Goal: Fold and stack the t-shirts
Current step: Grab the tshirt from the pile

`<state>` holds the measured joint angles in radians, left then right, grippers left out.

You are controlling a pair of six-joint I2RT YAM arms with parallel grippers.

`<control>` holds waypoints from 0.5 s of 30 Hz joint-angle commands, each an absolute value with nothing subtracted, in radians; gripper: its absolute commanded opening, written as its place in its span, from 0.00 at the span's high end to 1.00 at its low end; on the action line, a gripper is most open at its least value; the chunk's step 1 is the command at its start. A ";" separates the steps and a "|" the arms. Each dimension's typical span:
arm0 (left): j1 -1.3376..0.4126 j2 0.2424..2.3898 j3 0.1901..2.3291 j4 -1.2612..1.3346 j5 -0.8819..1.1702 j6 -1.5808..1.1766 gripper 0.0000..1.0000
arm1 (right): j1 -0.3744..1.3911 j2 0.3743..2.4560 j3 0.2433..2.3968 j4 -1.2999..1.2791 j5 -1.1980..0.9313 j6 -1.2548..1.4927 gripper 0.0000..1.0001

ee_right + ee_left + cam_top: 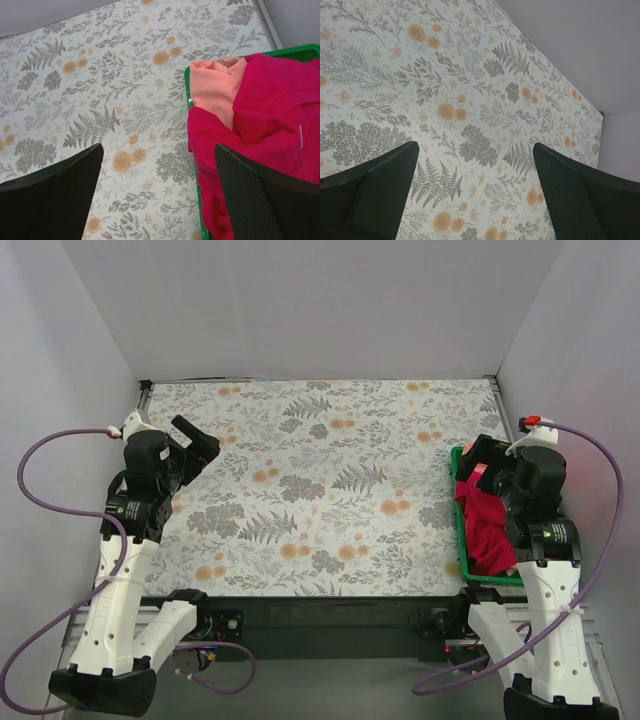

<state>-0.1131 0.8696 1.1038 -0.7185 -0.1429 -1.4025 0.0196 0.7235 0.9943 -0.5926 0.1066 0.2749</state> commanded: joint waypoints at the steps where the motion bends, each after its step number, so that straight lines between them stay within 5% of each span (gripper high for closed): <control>1: -0.114 0.867 1.095 -0.724 -0.103 -1.390 0.02 | 0.017 0.678 1.022 -0.610 0.049 0.230 0.02; 15: -0.114 0.874 1.115 -0.773 -0.146 -1.329 0.02 | 0.015 0.805 0.976 -0.765 0.465 0.281 0.02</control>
<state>-0.1131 0.8948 1.0939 -0.7597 -0.1444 -1.3655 0.0196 0.7658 0.9859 -0.7521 0.3500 0.2619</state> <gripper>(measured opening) 0.982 0.984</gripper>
